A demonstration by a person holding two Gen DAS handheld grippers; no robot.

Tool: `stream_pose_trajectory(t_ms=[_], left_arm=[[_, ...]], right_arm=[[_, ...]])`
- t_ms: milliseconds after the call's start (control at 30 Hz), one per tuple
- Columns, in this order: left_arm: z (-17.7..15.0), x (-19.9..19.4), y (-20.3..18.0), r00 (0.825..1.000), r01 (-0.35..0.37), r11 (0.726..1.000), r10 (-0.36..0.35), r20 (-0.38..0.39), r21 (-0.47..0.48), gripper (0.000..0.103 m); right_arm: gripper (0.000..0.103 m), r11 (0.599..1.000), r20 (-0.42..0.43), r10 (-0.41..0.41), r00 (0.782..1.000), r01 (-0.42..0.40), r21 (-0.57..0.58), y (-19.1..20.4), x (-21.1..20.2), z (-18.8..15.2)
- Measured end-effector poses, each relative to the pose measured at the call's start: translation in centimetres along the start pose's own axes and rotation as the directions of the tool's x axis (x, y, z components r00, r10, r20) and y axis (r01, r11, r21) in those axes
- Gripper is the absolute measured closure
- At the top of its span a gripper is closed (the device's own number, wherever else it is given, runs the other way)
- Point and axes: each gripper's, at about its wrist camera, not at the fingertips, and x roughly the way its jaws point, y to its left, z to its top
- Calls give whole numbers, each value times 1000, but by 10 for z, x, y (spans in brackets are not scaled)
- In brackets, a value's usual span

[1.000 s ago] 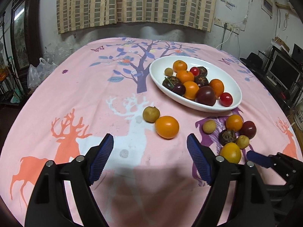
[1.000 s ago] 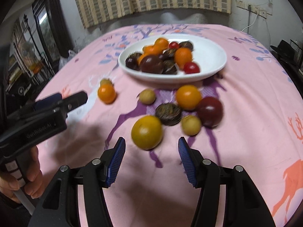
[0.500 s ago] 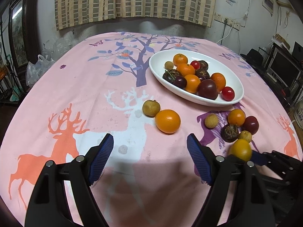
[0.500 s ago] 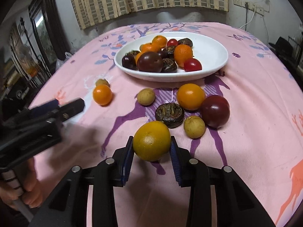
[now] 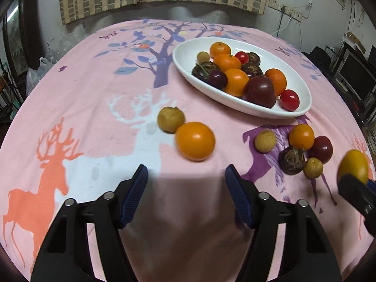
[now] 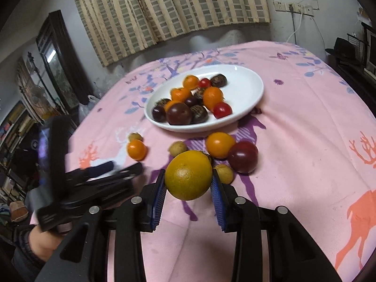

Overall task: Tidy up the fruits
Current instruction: 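Grasp a yellow tomato with the right tool while the left tool grasps an orange, then lower the yellow tomato and orange onto the white plate and open both tools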

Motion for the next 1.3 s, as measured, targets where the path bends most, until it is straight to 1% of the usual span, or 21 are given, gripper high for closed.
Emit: stream_pose_trajectory(t_ms=[67, 100, 167, 200, 233, 300, 400, 500, 600, 700, 733, 833, 900, 967, 1067, 1167, 1200, 1233, 1267, 1300], left_arm=[[7, 9, -6, 1000, -4, 1000, 4, -20, -2, 44], [11, 13, -8, 999, -19, 1000, 18, -27, -10, 46], [18, 16, -10, 998, -49, 999, 49, -24, -17, 57], [20, 17, -11, 998, -48, 999, 47, -29, -16, 66], [21, 16, -10, 999, -37, 999, 36, -36, -20, 67], [19, 12, -7, 999, -9, 1000, 8, -41, -29, 67], [10, 2, -6, 999, 9, 1000, -9, -46, -10, 67], [7, -14, -4, 997, 58, 998, -58, -43, -3, 67], [15, -35, -8, 996, 88, 996, -88, 1, 28, 67], [32, -45, -14, 993, 118, 992, -119, 26, 45, 67], [39, -46, -17, 993, 117, 992, -118, 28, 49, 67], [64, -43, -26, 993, 98, 993, -102, 56, 63, 67], [81, -37, -31, 993, 91, 994, -96, 72, 66, 67], [95, -25, -33, 993, 83, 995, -87, 75, 55, 67], [107, -7, -32, 995, 67, 997, -69, 67, 32, 67], [113, 11, -32, 997, 51, 998, -53, 48, 29, 66], [114, 14, -32, 998, 51, 998, -52, 45, 26, 62], [115, 15, -32, 997, 51, 998, -52, 49, 20, 49], [115, 13, -31, 997, 49, 999, -50, 62, 10, 45], [115, 9, -30, 996, 45, 999, -45, 74, 5, 44]], right_arm=[[66, 1000, 10, 9, 1000, -9, -9, 2, -4, 1], [65, 1000, 11, 11, 1000, -11, -9, 2, -5, 1], [65, 1000, 3, 16, 1000, -16, -4, 0, -4, 1], [65, 1000, 1, 19, 1000, -19, 0, 0, -4, 1], [65, 1000, -1, 23, 1000, -23, 4, -1, -3, 2], [65, 1000, 4, 23, 1000, -23, 8, -2, -4, 1], [65, 1000, 13, 17, 1000, -17, 7, -3, -5, 1], [65, 1000, 27, 2, 1000, -2, 4, -2, -3, 0], [65, 1000, 31, -7, 1000, 7, 4, -2, -4, 3], [66, 999, 31, 25, 999, -26, 29, -5, -7, 15], [66, 999, 35, 24, 999, -25, 29, -6, -7, 22], [66, 999, 68, -33, 997, 33, 3, -10, -2, 49], [66, 998, 75, -57, 996, 58, -3, -16, 11, 70], [66, 997, 77, -74, 994, 75, -2, -21, 23, 82], [66, 997, 71, -79, 994, 78, 17, -31, 45, 97], [64, 996, 30, -63, 998, 61, 60, -45, 70, 104], [63, 996, 27, -58, 998, 56, 71, -47, 73, 104], [54, 995, 35, -50, 998, 47, 93, -51, 76, 104], [50, 994, 37, -43, 998, 39, 100, -53, 77, 103], [49, 995, 42, -34, 999, 30, 92, -54, 74, 101]])
